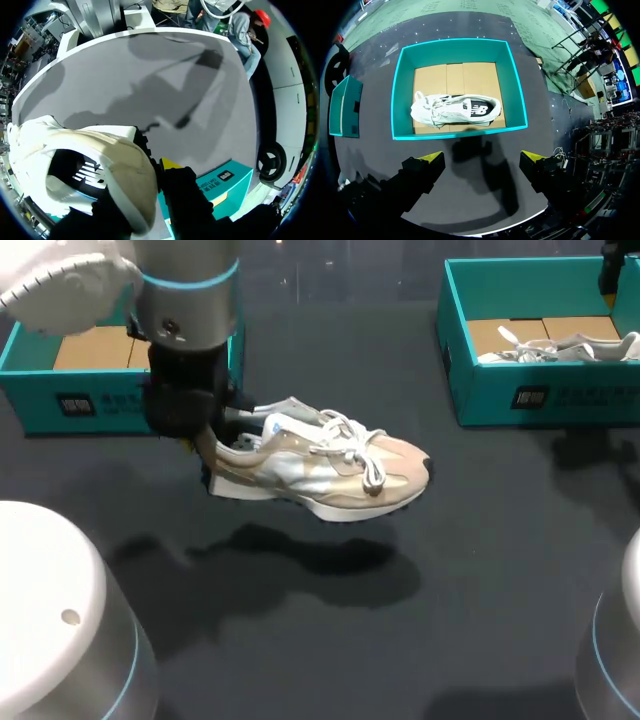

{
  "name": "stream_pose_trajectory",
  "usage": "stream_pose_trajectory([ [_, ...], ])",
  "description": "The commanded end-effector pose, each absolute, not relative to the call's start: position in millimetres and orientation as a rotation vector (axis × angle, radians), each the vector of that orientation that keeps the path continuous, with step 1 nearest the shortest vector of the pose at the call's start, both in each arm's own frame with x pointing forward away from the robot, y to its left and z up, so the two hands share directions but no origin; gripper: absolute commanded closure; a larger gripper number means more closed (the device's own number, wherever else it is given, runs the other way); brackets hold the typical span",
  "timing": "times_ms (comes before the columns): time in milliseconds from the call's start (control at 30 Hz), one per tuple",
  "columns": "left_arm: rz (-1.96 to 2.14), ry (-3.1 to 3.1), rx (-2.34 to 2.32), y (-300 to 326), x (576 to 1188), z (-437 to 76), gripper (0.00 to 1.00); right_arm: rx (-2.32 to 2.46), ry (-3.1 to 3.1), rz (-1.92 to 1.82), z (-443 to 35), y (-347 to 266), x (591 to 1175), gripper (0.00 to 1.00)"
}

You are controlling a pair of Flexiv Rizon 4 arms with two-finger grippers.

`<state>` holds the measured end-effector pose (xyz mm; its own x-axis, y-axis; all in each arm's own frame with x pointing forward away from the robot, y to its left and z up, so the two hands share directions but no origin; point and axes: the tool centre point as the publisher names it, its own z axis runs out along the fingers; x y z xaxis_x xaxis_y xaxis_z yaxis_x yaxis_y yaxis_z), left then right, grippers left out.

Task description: Take the shoe out of the shoebox, open the shoe tongue, remove and reinsert the insole, then place the shoe into the shoebox

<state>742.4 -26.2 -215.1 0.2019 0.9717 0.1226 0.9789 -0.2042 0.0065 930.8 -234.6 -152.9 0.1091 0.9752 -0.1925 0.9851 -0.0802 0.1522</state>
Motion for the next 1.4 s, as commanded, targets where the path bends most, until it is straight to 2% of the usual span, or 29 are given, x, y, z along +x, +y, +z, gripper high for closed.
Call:
stream_pose_trajectory([
  [33,-0.204,-1.950,-2.368,-42.8,740.0,-244.7,1.00,2.145,1.948,-0.060,-153.1,-234.5,931.2,0.00],
  [533,-0.180,-1.981,-2.267,-93.9,737.1,-316.0,1.00,2.145,1.948,-0.060,-153.1,-234.5,931.2,0.00],
  [933,-0.186,-1.989,-2.212,-104.3,727.0,-360.7,1.00,2.145,1.948,-0.060,-153.1,-234.5,931.2,0.00],
  [1400,-0.205,-1.992,-2.168,-105.6,720.1,-381.5,1.00,2.145,1.948,-0.060,-153.1,-234.5,931.2,0.00],
])
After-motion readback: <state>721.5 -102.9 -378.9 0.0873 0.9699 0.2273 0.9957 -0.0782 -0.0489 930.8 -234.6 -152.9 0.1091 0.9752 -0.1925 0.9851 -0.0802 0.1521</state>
